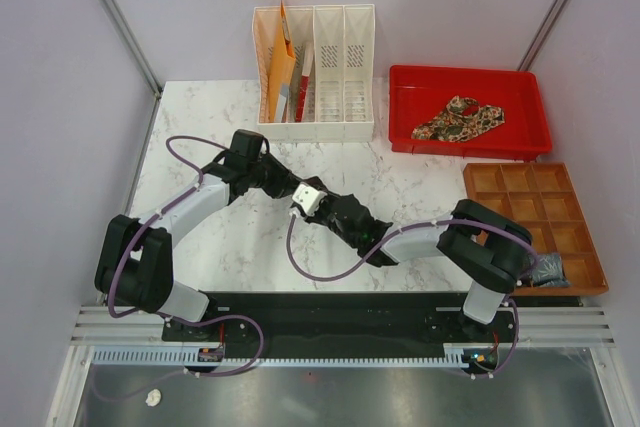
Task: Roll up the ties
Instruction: Place the tie in the storage box.
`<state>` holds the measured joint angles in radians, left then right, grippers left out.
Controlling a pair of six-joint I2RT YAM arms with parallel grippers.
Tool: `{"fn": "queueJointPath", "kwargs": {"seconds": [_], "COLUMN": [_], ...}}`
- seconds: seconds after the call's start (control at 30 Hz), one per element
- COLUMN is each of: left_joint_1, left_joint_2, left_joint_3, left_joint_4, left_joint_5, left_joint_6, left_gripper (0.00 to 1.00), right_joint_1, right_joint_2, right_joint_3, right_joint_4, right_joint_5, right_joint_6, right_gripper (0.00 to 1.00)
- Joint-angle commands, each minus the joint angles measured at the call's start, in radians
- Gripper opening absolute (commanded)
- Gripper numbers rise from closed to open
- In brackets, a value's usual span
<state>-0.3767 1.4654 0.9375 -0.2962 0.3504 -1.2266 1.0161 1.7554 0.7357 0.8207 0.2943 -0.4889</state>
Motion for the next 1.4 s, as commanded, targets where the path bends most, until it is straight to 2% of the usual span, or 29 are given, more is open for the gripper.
{"fn": "queueJointPath", "kwargs": {"seconds": [0.0,0.07,0.1,0.17,0.2,0.47,0.6,0.77,0.97,1.23,1.37], "left_joint_1": [-0.001,0.001,0.001,0.002,0.004,0.047,0.085,0.131,0.183,0.214,0.219], "left_joint_2": [-0.02,-0.022,-0.02,-0.025,-0.027,-0.056,-0.069,-0.092,-0.105,-0.122,-0.125], "left_joint_3": [0.015,0.012,0.004,-0.005,-0.009,-0.017,-0.019,-0.026,-0.049,-0.045,-0.045], "left_joint_4": [0.071,0.075,0.081,0.112,0.117,0.121,0.12,0.103,0.089,0.091,0.086], "left_joint_5": [0.039,0.042,0.051,0.062,0.061,0.073,0.091,0.105,0.134,0.168,0.193], "left_joint_6": [-0.042,-0.042,-0.042,-0.047,-0.047,-0.002,0.042,0.116,0.211,0.338,0.354], "left_gripper": [0.23,0.29,0.37,0.46,0.56,0.82,1.0,1.0,0.99,1.0,1.0], "right_joint_1": [-0.03,-0.037,-0.042,-0.05,-0.053,-0.097,-0.131,-0.183,-0.238,-0.411,-0.491], "right_joint_2": [-0.063,-0.074,-0.079,-0.083,-0.089,-0.142,-0.189,-0.26,-0.457,-0.694,-0.828], "right_joint_3": [0.027,0.03,0.028,0.025,0.024,0.034,0.041,0.033,0.014,0.03,0.059], "right_joint_4": [-0.067,-0.094,-0.098,-0.106,-0.114,-0.189,-0.235,-0.307,-0.457,-0.774,-0.954], "right_joint_5": [-0.052,-0.063,-0.069,-0.076,-0.086,-0.141,-0.142,-0.147,-0.089,-0.006,0.023], "right_joint_6": [0.039,0.053,0.056,0.075,0.079,0.141,0.185,0.22,0.269,0.3,0.308], "right_gripper": [0.0,0.0,0.0,0.0,0.0,0.0,0.0,0.0,0.0,0.0,0.0]}}
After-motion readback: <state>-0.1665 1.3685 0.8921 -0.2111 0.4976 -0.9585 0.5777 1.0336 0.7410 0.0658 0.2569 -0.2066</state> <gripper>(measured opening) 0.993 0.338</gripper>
